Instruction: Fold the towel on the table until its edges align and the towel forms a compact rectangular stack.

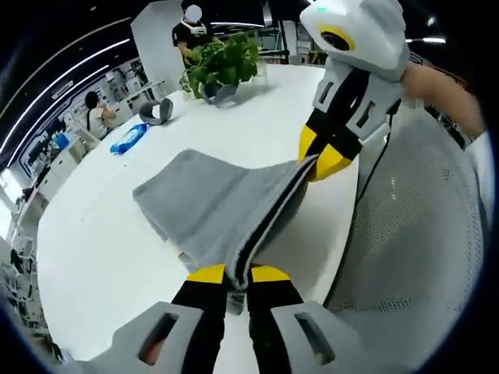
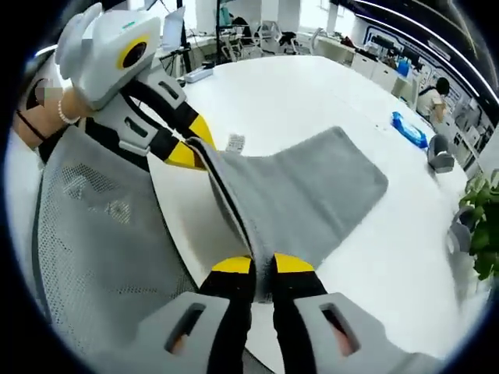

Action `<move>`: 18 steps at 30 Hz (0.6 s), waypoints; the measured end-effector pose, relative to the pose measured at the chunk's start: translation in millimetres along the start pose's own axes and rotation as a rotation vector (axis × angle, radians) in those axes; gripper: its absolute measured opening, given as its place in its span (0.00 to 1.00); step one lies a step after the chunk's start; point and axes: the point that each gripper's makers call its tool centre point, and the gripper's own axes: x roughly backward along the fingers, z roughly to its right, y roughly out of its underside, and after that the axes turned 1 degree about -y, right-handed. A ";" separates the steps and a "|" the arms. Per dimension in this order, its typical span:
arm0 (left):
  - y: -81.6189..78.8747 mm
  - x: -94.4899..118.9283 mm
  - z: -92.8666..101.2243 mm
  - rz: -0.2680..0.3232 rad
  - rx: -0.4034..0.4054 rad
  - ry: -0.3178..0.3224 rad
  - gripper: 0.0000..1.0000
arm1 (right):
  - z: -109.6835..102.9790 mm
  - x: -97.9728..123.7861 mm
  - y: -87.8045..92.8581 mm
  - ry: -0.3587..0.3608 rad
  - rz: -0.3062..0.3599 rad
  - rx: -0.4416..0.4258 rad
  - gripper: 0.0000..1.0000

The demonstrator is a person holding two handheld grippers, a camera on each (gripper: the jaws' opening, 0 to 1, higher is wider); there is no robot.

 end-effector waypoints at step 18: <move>-48.0 44.6 -29.2 0.011 -0.128 -0.067 0.09 | 13.8 53.4 -50.7 0.033 0.065 0.121 0.06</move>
